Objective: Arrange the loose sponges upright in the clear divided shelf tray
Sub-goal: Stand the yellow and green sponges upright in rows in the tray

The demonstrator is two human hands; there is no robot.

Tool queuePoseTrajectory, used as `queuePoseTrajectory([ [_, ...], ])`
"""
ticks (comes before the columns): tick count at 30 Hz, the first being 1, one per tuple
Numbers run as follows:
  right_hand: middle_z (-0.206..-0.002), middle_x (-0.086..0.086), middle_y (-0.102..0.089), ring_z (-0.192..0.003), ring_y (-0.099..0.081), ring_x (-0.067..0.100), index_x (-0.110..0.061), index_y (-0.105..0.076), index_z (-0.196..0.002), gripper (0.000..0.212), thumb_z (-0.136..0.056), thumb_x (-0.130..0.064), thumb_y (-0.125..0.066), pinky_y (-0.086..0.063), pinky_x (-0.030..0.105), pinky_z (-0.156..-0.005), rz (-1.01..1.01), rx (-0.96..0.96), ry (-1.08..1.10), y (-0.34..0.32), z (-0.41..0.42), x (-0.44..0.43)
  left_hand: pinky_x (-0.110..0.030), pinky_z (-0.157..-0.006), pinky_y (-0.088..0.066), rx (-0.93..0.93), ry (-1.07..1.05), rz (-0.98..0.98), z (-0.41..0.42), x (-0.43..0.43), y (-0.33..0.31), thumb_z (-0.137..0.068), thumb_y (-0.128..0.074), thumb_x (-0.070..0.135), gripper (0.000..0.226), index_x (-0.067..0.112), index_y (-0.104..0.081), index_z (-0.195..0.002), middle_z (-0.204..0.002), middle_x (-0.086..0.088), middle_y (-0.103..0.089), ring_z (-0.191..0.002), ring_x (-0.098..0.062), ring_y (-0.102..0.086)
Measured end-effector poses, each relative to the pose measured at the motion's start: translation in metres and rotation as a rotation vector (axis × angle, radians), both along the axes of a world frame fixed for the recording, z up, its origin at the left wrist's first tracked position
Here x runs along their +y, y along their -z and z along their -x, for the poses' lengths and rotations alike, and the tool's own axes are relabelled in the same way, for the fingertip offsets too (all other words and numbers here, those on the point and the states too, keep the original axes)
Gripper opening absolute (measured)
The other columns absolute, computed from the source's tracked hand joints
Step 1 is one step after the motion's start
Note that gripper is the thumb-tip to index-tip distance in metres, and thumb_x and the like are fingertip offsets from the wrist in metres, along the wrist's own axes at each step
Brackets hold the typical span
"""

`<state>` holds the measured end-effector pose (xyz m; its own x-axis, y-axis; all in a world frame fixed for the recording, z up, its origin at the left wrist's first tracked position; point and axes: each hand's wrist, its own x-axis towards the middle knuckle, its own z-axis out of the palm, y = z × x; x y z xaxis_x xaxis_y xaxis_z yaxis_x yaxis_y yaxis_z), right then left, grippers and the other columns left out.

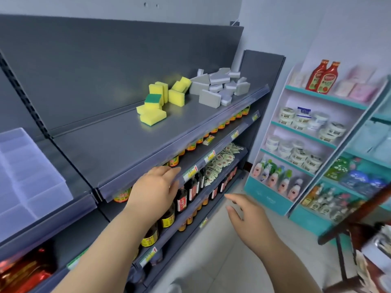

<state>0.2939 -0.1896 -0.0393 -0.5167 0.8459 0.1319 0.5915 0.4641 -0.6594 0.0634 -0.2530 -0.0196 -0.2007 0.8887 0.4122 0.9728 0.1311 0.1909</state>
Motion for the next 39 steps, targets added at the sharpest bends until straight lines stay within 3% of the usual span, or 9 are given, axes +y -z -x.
queuePoseTrajectory([
  [4, -0.117, -0.015, -0.051, -0.1, -0.045, -0.003, -0.028, -0.054, -0.125, 0.032, -0.093, -0.025, -0.05, -0.033, -0.001, -0.077, -0.032, 0.009, -0.027, -0.008, 0.023, 0.051, -0.029, -0.059, -0.05, 0.003, -0.039, -0.017, 0.015, 0.038, -0.002, -0.084, -0.064, 0.021, 0.03, 0.021, -0.067, -0.114, -0.101, 0.005, -0.069, -0.093, -0.022, -0.065],
  [9, -0.117, -0.016, -0.052, -0.105, -0.049, 0.0, -0.031, -0.054, -0.123, 0.032, -0.092, -0.026, -0.051, -0.041, 0.018, -0.092, -0.075, -0.006, -0.098, -0.022, 0.064, 0.124, -0.033, -0.059, -0.052, 0.002, -0.108, -0.016, 0.055, 0.1, -0.002, -0.08, -0.07, 0.021, 0.028, 0.019, -0.068, -0.109, -0.095, 0.002, -0.07, -0.086, -0.026, -0.066],
  [12, -0.117, -0.018, -0.052, -0.107, -0.049, -0.001, -0.033, -0.054, -0.123, 0.032, -0.092, -0.028, -0.051, -0.041, 0.019, -0.093, -0.112, -0.045, -0.152, -0.032, 0.085, 0.176, -0.036, -0.076, -0.05, -0.024, -0.188, 0.039, 0.08, 0.144, -0.005, -0.089, -0.057, 0.029, 0.034, 0.022, -0.061, -0.122, -0.112, 0.001, -0.066, -0.104, -0.026, -0.06],
  [15, -0.117, -0.023, -0.048, -0.111, -0.045, -0.005, -0.033, -0.052, -0.125, 0.033, -0.093, -0.03, -0.05, -0.033, 0.011, -0.092, -0.146, -0.081, -0.182, -0.046, 0.105, 0.229, -0.032, -0.095, -0.042, -0.027, -0.215, 0.059, 0.103, 0.191, -0.009, -0.096, -0.041, 0.04, 0.043, 0.029, -0.046, -0.137, -0.133, 0.007, -0.053, -0.121, -0.019, -0.049],
  [20, -0.116, -0.024, -0.046, -0.109, -0.044, -0.005, -0.033, -0.051, -0.126, 0.033, -0.093, -0.03, -0.049, -0.036, 0.014, -0.092, -0.154, -0.068, -0.207, -0.047, 0.139, 0.295, -0.029, -0.105, -0.032, 0.009, -0.261, 0.131, 0.132, 0.25, -0.015, -0.097, -0.034, 0.043, 0.046, 0.032, -0.036, -0.142, -0.143, 0.009, -0.042, -0.132, -0.014, -0.038],
  [25, -0.109, -0.025, -0.046, -0.11, -0.046, -0.002, -0.032, -0.053, -0.123, 0.03, -0.093, -0.028, -0.05, -0.039, 0.018, -0.093, -0.085, -0.012, -0.277, -0.046, 0.185, 0.344, -0.03, -0.105, -0.032, 0.005, -0.318, 0.177, 0.156, 0.28, -0.025, -0.095, -0.038, 0.043, 0.046, 0.032, -0.04, -0.139, -0.142, 0.009, -0.043, -0.131, -0.015, -0.038],
  [31, -0.123, -0.008, -0.051, -0.115, -0.045, 0.007, -0.026, -0.05, -0.128, 0.035, -0.093, -0.027, -0.049, -0.032, 0.016, -0.086, -0.124, -0.001, -0.411, -0.057, 0.257, 0.406, -0.032, -0.104, -0.032, 0.063, -0.535, 0.281, 0.191, 0.317, -0.04, -0.096, -0.034, 0.046, 0.049, 0.033, -0.028, -0.143, -0.144, 0.007, -0.036, -0.133, -0.017, -0.032],
  [36, -0.144, -0.006, -0.031, -0.128, -0.035, 0.014, -0.023, -0.04, -0.135, 0.045, -0.092, -0.031, -0.05, -0.034, 0.027, -0.099, -0.173, -0.051, -0.519, -0.056, 0.301, 0.447, -0.036, -0.106, -0.031, 0.015, -0.751, 0.342, 0.197, 0.347, -0.036, -0.096, -0.031, 0.05, 0.059, 0.028, -0.015, -0.148, -0.151, -0.006, -0.024, -0.136, -0.027, -0.027],
  [39, -0.144, -0.005, -0.024, -0.13, -0.032, 0.014, -0.025, -0.037, -0.135, 0.048, -0.09, -0.033, -0.053, -0.034, 0.03, -0.1, -0.16, -0.043, -0.558, -0.051, 0.314, 0.47, -0.036, -0.107, -0.029, -0.026, -0.848, 0.379, 0.198, 0.362, -0.031, -0.095, -0.031, 0.052, 0.061, 0.028, -0.012, -0.147, -0.15, -0.01, -0.023, -0.135, -0.028, -0.029],
])
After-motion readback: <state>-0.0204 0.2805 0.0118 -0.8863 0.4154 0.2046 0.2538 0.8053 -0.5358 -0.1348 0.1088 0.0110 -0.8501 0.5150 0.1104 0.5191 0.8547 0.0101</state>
